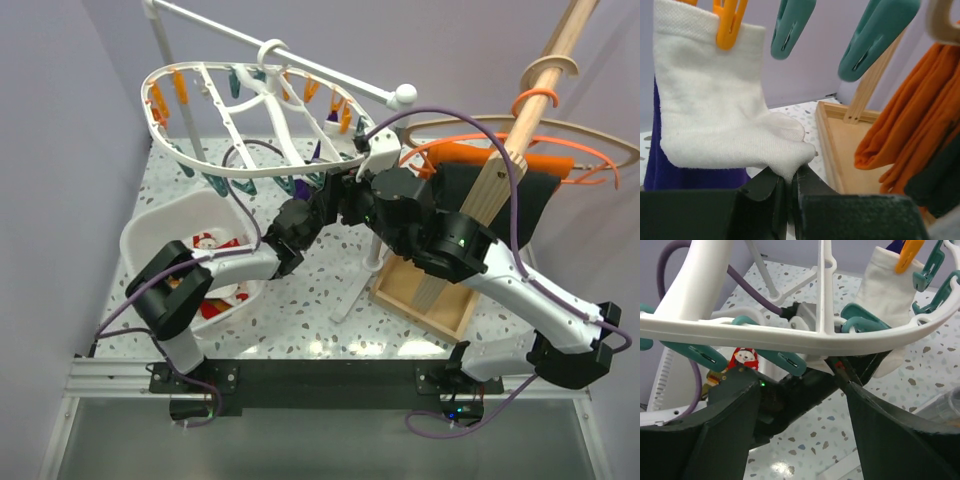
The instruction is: Remove the socks clipped to the hanger
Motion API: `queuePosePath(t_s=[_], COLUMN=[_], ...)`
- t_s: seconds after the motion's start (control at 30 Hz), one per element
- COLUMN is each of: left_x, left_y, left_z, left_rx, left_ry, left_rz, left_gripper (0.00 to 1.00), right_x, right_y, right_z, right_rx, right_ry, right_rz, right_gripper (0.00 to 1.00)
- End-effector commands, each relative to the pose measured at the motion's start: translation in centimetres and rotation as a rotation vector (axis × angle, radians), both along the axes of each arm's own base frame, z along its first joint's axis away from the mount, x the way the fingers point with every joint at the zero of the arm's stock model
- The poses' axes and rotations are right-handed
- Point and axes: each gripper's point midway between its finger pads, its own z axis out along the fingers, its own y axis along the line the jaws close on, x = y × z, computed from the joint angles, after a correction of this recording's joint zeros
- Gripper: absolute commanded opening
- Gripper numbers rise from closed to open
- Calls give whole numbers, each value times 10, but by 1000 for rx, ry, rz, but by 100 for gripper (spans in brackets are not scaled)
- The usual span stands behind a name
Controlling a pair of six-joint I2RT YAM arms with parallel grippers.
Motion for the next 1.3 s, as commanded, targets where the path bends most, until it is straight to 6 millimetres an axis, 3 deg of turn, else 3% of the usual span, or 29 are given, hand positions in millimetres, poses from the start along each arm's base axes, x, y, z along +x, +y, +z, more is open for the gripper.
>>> queuePosePath(t_s=[0.0,0.27,0.6,0.63,0.73,0.9,1.07,1.27], left_x=[-26,-63,-96,-99,-104,-109,-110,-111], left_y=[-8,-4,17,21,28,42,57,76], left_z=[14,27,4,9,3,8,29,38], left_rx=[-67,-124,-129,-148,-158,-183,-196,-191], left_ry=[59,135,281,286,319,334,296,281], left_rz=[-133,-266,-330,-337,-357,-363,-347,-300], left_gripper=[5,5,6,6,6,6,6,6], right_x=[-11,-19,-23,-23,-22,-22,-21,-21], right_y=[-24,-52,-65,-66,-69,-73,-75,-76], right_z=[28,27,23,22,19,17,13,14], right_rx=[66,48,46,42,35,26,10,16], right_ry=[-34,-35,-36,-35,-36,-37,-33,-34], right_rz=[-18,-63,-81,-82,-97,-112,-120,-124], right_gripper=[76,82,82,82,82,82,82,82])
